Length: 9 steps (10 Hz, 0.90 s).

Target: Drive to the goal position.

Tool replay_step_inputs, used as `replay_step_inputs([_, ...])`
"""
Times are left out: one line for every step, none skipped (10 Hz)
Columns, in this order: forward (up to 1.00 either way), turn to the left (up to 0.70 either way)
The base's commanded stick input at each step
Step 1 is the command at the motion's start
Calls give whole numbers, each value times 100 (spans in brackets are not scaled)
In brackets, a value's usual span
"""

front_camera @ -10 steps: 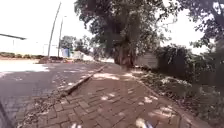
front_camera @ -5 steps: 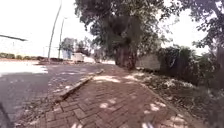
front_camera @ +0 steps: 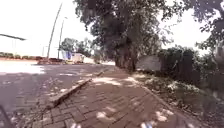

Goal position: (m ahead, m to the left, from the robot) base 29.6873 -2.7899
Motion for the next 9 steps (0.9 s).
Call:
replay_step_inputs([50,-50])
replay_step_inputs([50,-50])
replay_step_inputs([50,-50])
replay_step_inputs([50,-50])
replay_step_inputs([50,0])
replay_step_inputs([50,0])
replay_step_inputs([50,0])
replay_step_inputs([50,0])
replay_step_inputs([50,0])
